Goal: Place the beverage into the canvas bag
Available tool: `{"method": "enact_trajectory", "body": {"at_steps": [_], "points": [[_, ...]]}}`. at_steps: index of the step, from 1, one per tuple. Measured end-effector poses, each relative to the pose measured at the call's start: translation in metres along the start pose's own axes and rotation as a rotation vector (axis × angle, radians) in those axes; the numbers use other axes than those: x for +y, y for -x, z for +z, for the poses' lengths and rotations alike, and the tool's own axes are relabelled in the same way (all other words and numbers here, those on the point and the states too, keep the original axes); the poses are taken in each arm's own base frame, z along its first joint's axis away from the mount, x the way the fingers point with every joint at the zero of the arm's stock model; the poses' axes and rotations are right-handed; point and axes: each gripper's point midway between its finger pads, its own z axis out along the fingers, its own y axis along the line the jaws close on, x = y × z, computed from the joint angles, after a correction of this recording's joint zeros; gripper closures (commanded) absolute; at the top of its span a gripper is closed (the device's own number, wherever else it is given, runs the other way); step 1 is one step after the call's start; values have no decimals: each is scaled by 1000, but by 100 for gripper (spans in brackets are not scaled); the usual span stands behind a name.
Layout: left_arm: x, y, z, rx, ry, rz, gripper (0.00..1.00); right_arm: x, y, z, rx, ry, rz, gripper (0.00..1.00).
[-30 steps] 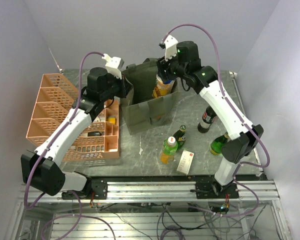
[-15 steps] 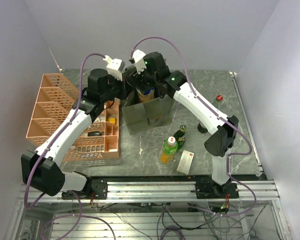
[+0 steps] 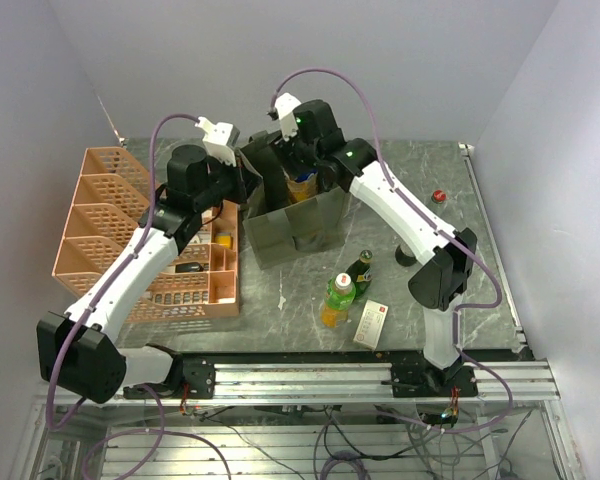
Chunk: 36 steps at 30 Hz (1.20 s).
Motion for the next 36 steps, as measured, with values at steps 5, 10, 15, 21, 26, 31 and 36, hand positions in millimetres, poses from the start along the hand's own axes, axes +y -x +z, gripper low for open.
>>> {"method": "enact_trajectory", "body": {"at_steps": [5,10,15,21,26,31,36], "points": [[4,2,-1,-8,7,-13,93,-20,-1,4,-12,-14,55,100],[3,2,-2,-8,-5,-18,93,-27,-10,14,-12,-12,87,100],[3,3,-2,-5,-21,-20,93,-26,-29,28,19,-4,97,100],[1,2,1,4,-38,-26,93,-20,-48,44,53,1,96,100],[0,2,2,2,-44,-26,93,-22,-54,51,56,7,102,100],[1,2,3,2,-43,-27,93,-28,-57,55,45,18,120,100],[1,2,3,4,-47,-27,93,-33,-59,58,31,24,128,95]]}}
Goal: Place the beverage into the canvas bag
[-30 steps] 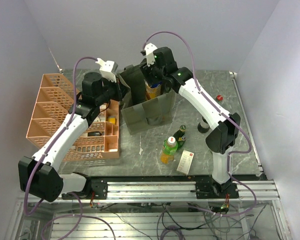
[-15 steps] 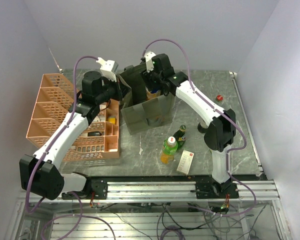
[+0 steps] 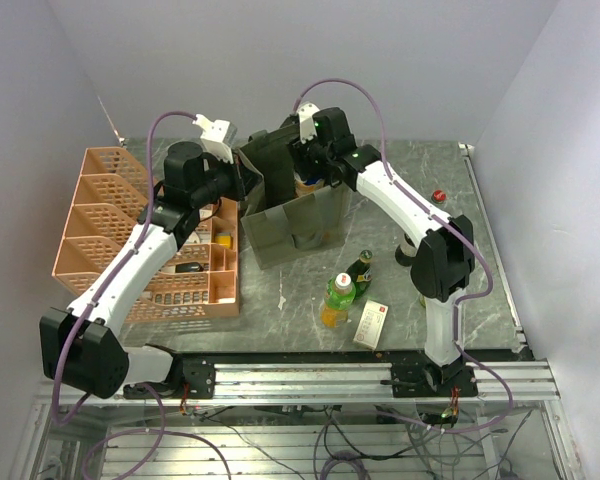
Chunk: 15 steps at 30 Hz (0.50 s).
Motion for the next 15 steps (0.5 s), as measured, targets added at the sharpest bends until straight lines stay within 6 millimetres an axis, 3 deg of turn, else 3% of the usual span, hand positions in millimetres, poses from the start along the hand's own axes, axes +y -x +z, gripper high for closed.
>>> {"method": "enact_trajectory", "body": {"at_steps": [15], "points": [[-2,1,2,0,-14,-6,93,2,1,1,-13,34,-22,40]]}}
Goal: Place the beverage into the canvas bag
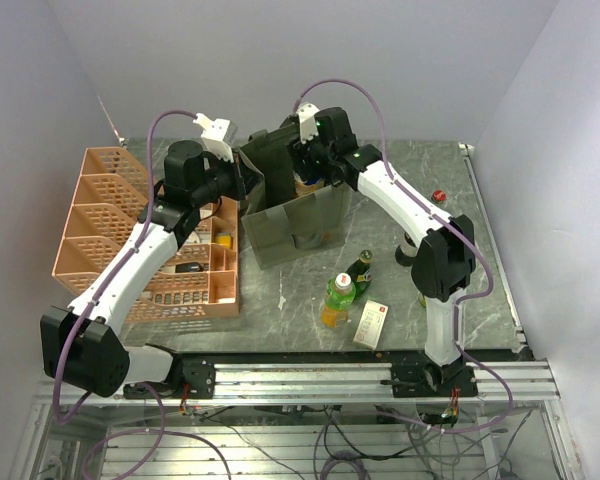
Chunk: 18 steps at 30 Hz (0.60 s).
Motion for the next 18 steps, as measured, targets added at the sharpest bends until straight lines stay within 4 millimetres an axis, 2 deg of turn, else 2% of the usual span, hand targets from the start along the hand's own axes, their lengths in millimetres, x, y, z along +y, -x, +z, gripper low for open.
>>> {"method": "enact_trajectory", "body": {"at_steps": [6,11,18], "points": [[0,1,0,-2,0,-10,93,-2,4,-2,-16,-1,-17,27],[0,1,4,3,-4,-25,93,-4,18,-9,-56,-1,-30,23],[-1,1,5,4,-6,-33,93,-1,26,-14,-79,21,-44,17]]}}
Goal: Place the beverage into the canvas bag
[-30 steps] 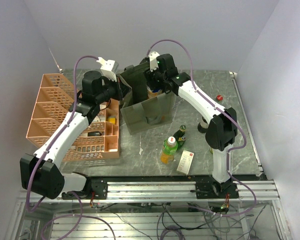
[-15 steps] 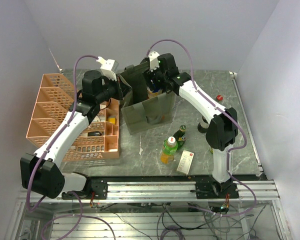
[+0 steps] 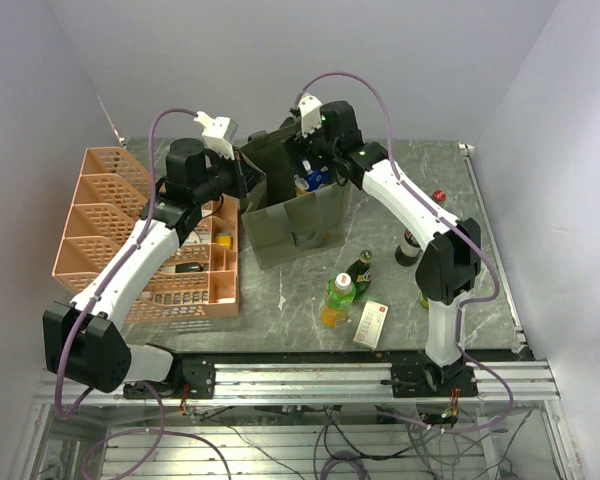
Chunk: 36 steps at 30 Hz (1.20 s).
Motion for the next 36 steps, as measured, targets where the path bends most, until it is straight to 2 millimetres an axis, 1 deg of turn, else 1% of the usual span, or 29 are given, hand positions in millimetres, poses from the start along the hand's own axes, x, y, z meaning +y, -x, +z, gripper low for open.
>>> {"method": "enact_trajectory", "body": {"at_steps": [4,7,9,10,12,16,19,22,27,31,32,34,36], "points": [[0,1,1,-1,0,-1,93,2,10,-5,-19,15,-4,15],[0,1,2,1,-1,-5,93,2,26,-14,-53,20,-10,14],[0,1,2,1,-1,-9,93,1,40,-28,-87,17,-18,14],[0,1,2,1,-1,-9,93,1,44,-31,-97,17,-21,14],[0,0,2,1,0,-10,93,0,60,-45,-135,10,-29,14],[0,1,2,0,-1,-12,93,-3,86,-71,-199,-4,-40,13],[0,0,2,1,-1,-14,93,-6,101,-92,-240,-14,-46,13],[0,0,3,3,-3,-20,93,-9,111,-115,-273,-30,-53,13],[-1,1,7,5,-10,-28,93,-15,110,-160,-306,-81,-78,13],[-1,1,7,7,-12,-32,93,-29,104,-198,-331,-137,-87,13],[-1,1,7,6,-13,-32,93,-38,101,-207,-338,-155,-82,13],[-1,1,7,6,-13,-32,93,-62,87,-224,-334,-208,-57,13],[-1,1,7,6,-13,-32,93,-90,66,-240,-311,-275,-22,13]]}}
